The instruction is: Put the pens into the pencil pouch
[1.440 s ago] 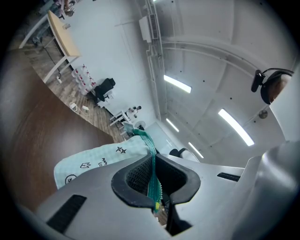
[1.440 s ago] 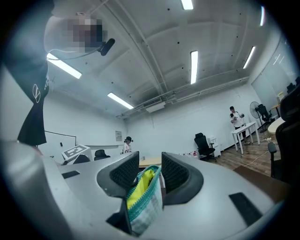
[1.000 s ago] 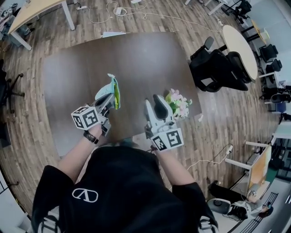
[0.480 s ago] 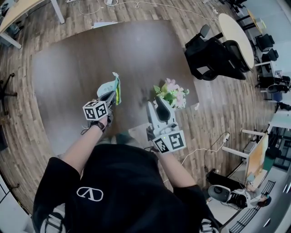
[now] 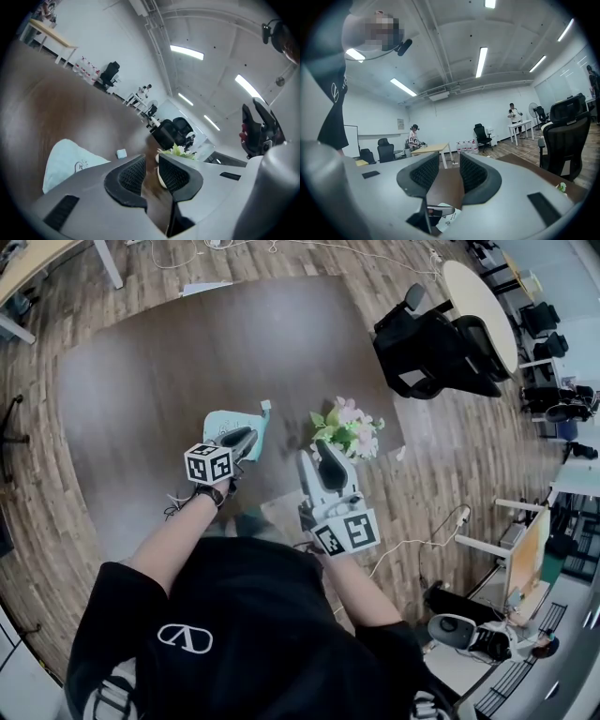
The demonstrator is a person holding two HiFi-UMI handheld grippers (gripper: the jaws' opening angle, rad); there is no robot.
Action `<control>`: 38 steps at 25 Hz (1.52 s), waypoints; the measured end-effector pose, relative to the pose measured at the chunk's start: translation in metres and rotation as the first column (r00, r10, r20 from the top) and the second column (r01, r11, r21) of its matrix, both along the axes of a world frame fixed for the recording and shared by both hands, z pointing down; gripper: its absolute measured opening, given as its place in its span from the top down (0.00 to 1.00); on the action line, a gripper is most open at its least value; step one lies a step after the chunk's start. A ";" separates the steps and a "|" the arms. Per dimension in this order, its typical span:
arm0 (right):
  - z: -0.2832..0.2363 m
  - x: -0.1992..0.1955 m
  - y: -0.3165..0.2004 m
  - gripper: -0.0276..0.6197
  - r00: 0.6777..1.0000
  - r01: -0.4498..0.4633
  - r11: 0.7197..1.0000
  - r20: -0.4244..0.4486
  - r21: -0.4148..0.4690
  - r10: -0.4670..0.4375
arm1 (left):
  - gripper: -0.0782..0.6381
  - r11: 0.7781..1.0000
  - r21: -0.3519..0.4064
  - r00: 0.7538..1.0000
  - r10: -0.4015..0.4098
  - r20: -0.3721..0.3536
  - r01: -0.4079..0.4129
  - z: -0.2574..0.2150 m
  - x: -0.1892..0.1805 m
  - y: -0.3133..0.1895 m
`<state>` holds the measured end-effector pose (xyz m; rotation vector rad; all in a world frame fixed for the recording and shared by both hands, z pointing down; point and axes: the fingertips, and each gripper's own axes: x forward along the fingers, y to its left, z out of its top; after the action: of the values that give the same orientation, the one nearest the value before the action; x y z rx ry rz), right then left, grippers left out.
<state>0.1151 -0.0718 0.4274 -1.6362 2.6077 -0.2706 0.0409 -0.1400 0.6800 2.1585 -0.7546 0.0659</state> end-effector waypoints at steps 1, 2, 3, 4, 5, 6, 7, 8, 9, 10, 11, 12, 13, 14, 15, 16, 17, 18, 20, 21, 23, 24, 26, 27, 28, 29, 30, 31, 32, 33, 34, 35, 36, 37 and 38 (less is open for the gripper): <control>0.000 0.000 -0.001 0.75 1.000 -0.001 1.000 0.000 0.002 0.001 | 0.81 0.999 0.035 1.000 0.009 0.005 -0.009 -0.010 0.000 0.000; -0.001 0.000 -0.002 0.75 1.000 -0.002 1.000 0.001 0.004 0.002 | 0.81 0.996 0.083 1.000 0.020 0.014 -0.021 -0.024 -0.001 0.000; -0.001 0.000 -0.003 0.75 1.000 -0.002 1.000 0.000 0.007 0.002 | 0.81 0.989 0.140 0.999 0.033 0.027 -0.037 -0.040 -0.002 0.001; -0.002 0.000 -0.004 0.75 1.000 -0.001 1.000 -0.001 0.010 0.001 | 0.81 0.977 0.204 0.998 0.046 0.042 -0.054 -0.059 -0.004 0.002; -0.003 -0.002 -0.005 0.75 1.000 0.004 1.000 -0.003 0.014 -0.004 | 0.81 0.959 0.274 0.997 0.056 0.058 -0.070 -0.080 -0.006 0.003; -0.003 -0.005 -0.007 0.75 1.000 0.011 1.000 -0.005 0.019 -0.011 | 0.81 0.934 0.347 0.995 0.063 0.072 -0.084 -0.102 -0.009 0.004; -0.004 -0.008 -0.008 0.76 1.000 0.020 0.999 -0.010 0.026 -0.020 | 0.81 0.903 0.419 0.994 0.065 0.087 -0.095 -0.125 -0.014 0.006; -0.006 -0.013 -0.009 0.76 0.999 0.030 0.999 -0.018 0.036 -0.030 | 0.81 0.867 0.486 0.993 0.061 0.104 -0.104 -0.147 -0.019 0.009; -0.007 -0.017 -0.010 0.76 0.999 0.040 0.998 -0.028 0.046 -0.039 | 0.81 0.830 0.547 0.991 0.050 0.122 -0.109 -0.168 -0.024 0.012; -0.009 -0.021 -0.011 0.76 0.998 0.049 0.997 -0.039 0.056 -0.046 | 0.81 0.793 0.598 0.990 0.034 0.140 -0.111 -0.187 -0.029 0.016; -0.010 -0.024 -0.011 0.77 0.997 0.055 0.996 -0.049 0.066 -0.052 | 0.81 0.761 0.639 0.988 0.014 0.153 -0.110 -0.203 -0.034 0.019; -0.012 -0.026 -0.012 0.77 0.997 0.060 0.995 -0.054 0.075 -0.056 | 0.82 0.733 0.672 0.987 -0.007 0.162 -0.106 -0.218 -0.039 0.023; -0.013 -0.028 -0.013 0.79 0.997 0.064 0.994 -0.057 0.084 -0.059 | 0.84 0.706 0.702 0.986 -0.029 0.166 -0.097 -0.231 -0.043 0.026; -0.014 -0.030 -0.014 0.82 0.996 0.066 0.994 -0.059 0.092 -0.061 | 0.85 0.678 0.730 0.985 -0.053 0.164 -0.085 -0.245 -0.047 0.029; -0.015 -0.031 -0.014 0.83 0.996 0.066 0.993 -0.060 0.098 -0.060 | 0.85 0.655 0.753 0.985 -0.077 0.155 -0.068 -0.258 -0.052 0.032; -0.016 -0.032 -0.015 0.85 0.996 0.064 0.993 -0.062 0.103 -0.058 | 0.86 0.642 0.765 0.984 -0.100 0.145 -0.048 -0.268 -0.056 0.033; -0.016 -0.034 -0.015 0.89 0.996 0.062 0.993 -0.064 0.105 -0.055 | 0.87 0.637 0.770 0.983 -0.121 0.139 -0.030 -0.276 -0.061 0.035; -0.016 -0.036 -0.014 0.92 0.996 0.060 0.992 -0.071 0.108 -0.052 | 0.88 0.637 0.771 0.980 -0.140 0.139 -0.019 -0.281 -0.066 0.037; -0.016 -0.039 -0.011 0.96 0.994 0.058 0.992 -0.093 0.116 -0.048 | 0.88 0.637 0.771 0.975 -0.168 0.143 -0.004 -0.287 -0.074 0.040; -0.016 -0.040 -0.010 0.96 0.994 0.058 0.991 -0.103 0.121 -0.046 | 0.88 0.636 0.772 0.974 -0.176 0.141 0.003 -0.290 -0.076 0.042; -0.016 -0.039 -0.009 0.96 0.993 0.053 0.990 -0.110 0.129 -0.039 | 0.89 0.632 0.775 0.971 -0.188 0.144 0.008 -0.292 -0.078 0.044; -0.015 -0.037 -0.009 0.96 0.993 0.047 0.990 -0.110 0.131 -0.033 | 0.89 0.631 0.776 0.970 -0.193 0.148 0.008 -0.293 -0.079 0.044; -0.015 -0.034 -0.008 0.96 0.994 0.034 0.991 -0.112 0.133 -0.019 | 0.89 0.632 0.775 0.968 -0.200 0.152 0.009 -0.292 -0.079 0.046; -0.014 -0.033 -0.008 0.96 0.993 0.028 0.991 -0.117 0.133 -0.012 | 0.89 0.633 0.774 0.967 -0.202 0.155 0.008 -0.291 -0.079 0.046; -0.013 -0.031 -0.007 0.96 0.992 0.022 0.991 -0.125 0.133 -0.005 | 0.89 0.635 0.772 0.966 -0.202 0.159 0.006 -0.290 -0.079 0.047; -0.013 -0.030 -0.007 0.96 0.991 0.018 0.991 -0.136 0.132 0.000 | 0.89 0.639 0.769 0.966 -0.201 0.162 0.004 -0.288 -0.079 0.047; -0.012 -0.030 -0.006 0.96 0.989 0.015 0.991 -0.148 0.131 0.005 | 0.89 0.643 0.766 0.966 -0.199 0.163 0.003 -0.287 -0.079 0.048; -0.011 -0.030 -0.005 0.96 0.988 0.013 0.992 -0.157 0.129 0.007 | 0.89 0.646 0.763 0.967 -0.197 0.162 0.004 -0.286 -0.078 0.048; -0.011 -0.030 -0.005 0.96 0.987 0.012 0.992 -0.161 0.128 0.009 | 0.89 0.646 0.763 0.967 -0.195 0.161 0.003 -0.286 -0.078 0.049; -0.010 -0.029 -0.005 0.96 0.987 0.010 0.992 -0.160 0.128 0.011 | 0.89 0.643 0.766 0.968 -0.193 0.162 0.000 -0.286 -0.077 0.049; -0.010 -0.028 -0.005 0.96 0.987 0.007 0.992 -0.158 0.130 0.014 | 0.89 0.639 0.769 0.968 -0.191 0.164 -0.004 -0.286 -0.076 0.049; -0.010 -0.026 -0.005 0.96 0.987 0.004 0.991 -0.157 0.131 0.017 | 0.89 0.635 0.772 0.968 -0.190 0.165 -0.007 -0.286 -0.075 0.050; -0.010 -0.025 -0.005 0.96 0.987 0.000 0.991 -0.157 0.132 0.020 | 0.89 0.633 0.774 0.968 -0.191 0.164 -0.006 -0.287 -0.074 0.050; -0.010 -0.025 -0.004 0.96 0.987 -0.002 0.991 -0.157 0.132 0.023 | 0.89 0.630 0.776 0.969 -0.192 0.157 -0.001 -0.289 -0.074 0.050; -0.010 -0.024 -0.004 0.96 0.987 -0.004 0.991 -0.158 0.132 0.025 | 0.89 0.628 0.778 0.970 -0.194 0.148 0.007 -0.291 -0.074 0.050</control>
<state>0.0908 -0.0757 0.4178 -1.6963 2.6595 0.0338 -0.0328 -0.0895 0.3890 2.9626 -1.1954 -0.1091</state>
